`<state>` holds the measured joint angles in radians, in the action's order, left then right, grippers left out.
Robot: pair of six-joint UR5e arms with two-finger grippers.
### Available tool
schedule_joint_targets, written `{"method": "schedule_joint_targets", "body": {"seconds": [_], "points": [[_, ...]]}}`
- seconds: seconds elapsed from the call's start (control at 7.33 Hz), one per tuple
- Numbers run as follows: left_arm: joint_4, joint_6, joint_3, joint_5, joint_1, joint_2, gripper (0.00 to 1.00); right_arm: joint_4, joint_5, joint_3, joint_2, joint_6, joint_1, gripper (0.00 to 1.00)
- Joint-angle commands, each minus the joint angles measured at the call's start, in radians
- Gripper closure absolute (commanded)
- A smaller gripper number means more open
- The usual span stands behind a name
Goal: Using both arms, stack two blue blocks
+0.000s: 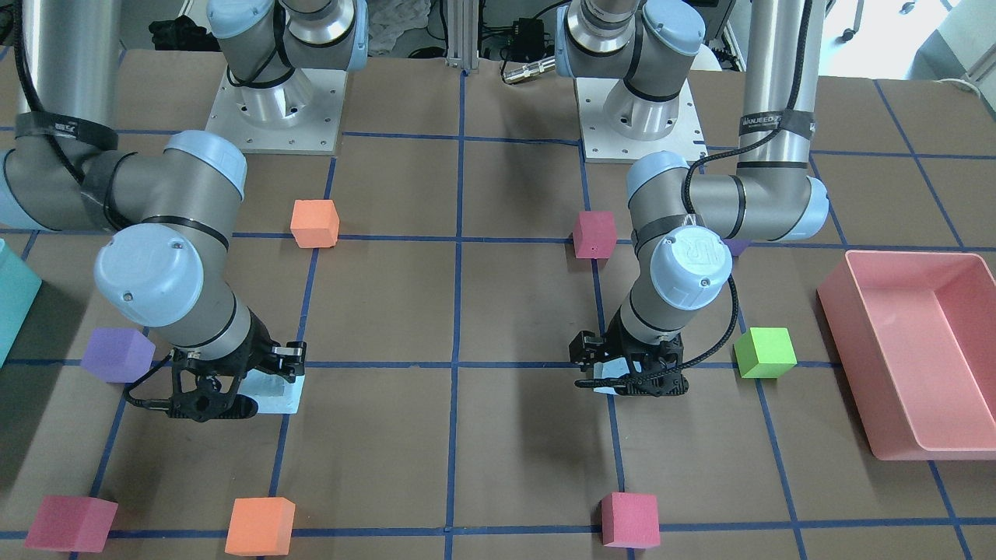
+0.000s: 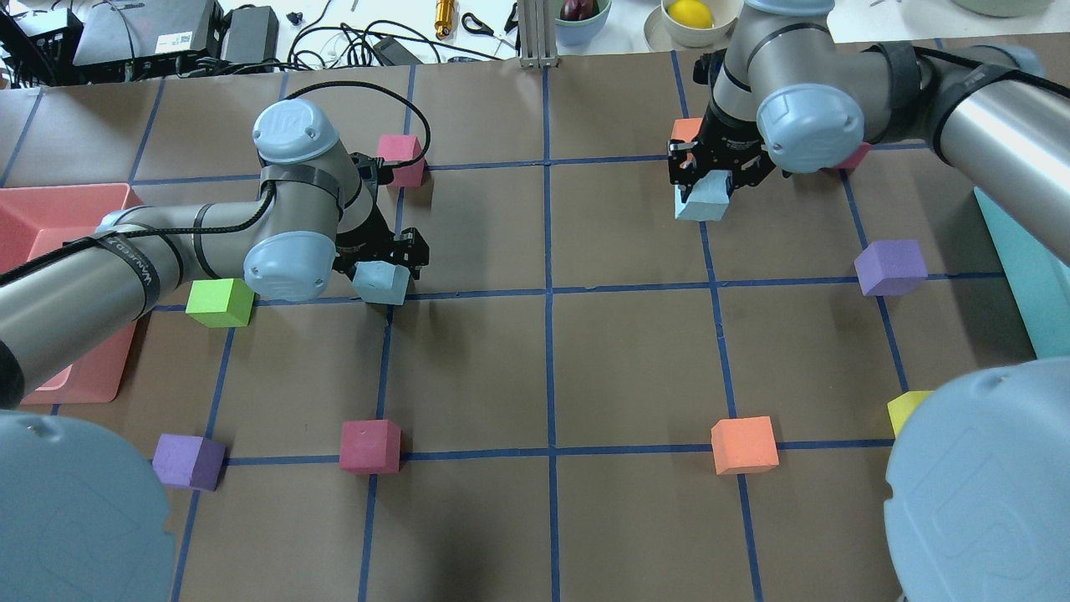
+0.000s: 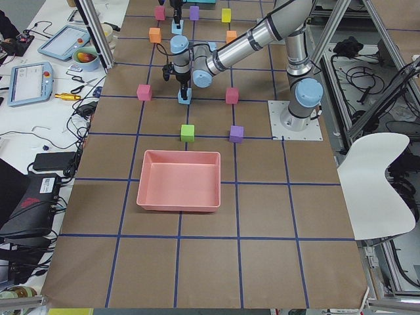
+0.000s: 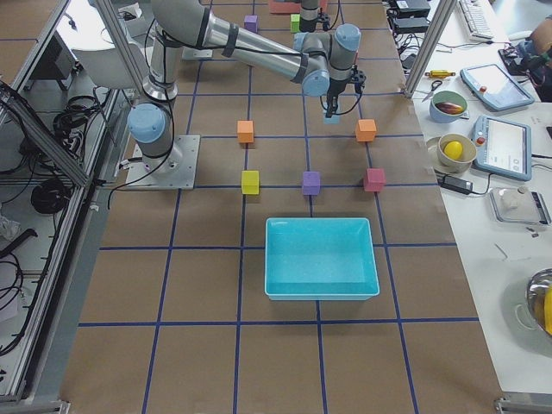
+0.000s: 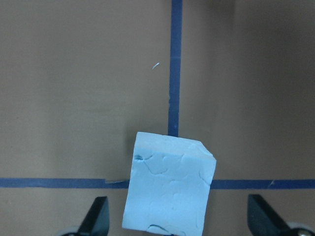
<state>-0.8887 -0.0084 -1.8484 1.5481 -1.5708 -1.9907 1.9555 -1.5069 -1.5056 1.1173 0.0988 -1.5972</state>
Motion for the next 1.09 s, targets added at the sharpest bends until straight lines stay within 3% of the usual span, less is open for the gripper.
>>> {"method": "schedule_joint_targets", "body": {"seconds": [0.0, 0.14, 0.27, 0.41, 0.82, 0.95], "points": [[-0.001, 0.005, 0.000, 0.001, 0.000, -0.005, 0.08, -0.035, 0.014, 0.158, -0.106, 0.102, -0.081, 1.00], [0.001, 0.019, 0.003, 0.003, 0.000, -0.007, 0.16, -0.033, 0.013, 0.217, -0.160, 0.133, -0.125, 1.00], [0.001, 0.049, 0.003, 0.021, 0.000, -0.008, 0.35, -0.035, 0.014, 0.275, -0.206, 0.133, -0.154, 1.00], [0.004, 0.051, 0.005, 0.027, 0.000, -0.007, 0.45, -0.035, 0.014, 0.315, -0.241, 0.136, -0.177, 1.00], [0.004, 0.077, 0.023, 0.027, 0.002, -0.008, 0.82, -0.023, 0.016, 0.381, -0.327, 0.210, -0.228, 1.00], [0.002, 0.083, 0.038, 0.027, 0.002, -0.008, 0.89, -0.023, 0.014, 0.393, -0.347, 0.194, -0.233, 1.00]]}}
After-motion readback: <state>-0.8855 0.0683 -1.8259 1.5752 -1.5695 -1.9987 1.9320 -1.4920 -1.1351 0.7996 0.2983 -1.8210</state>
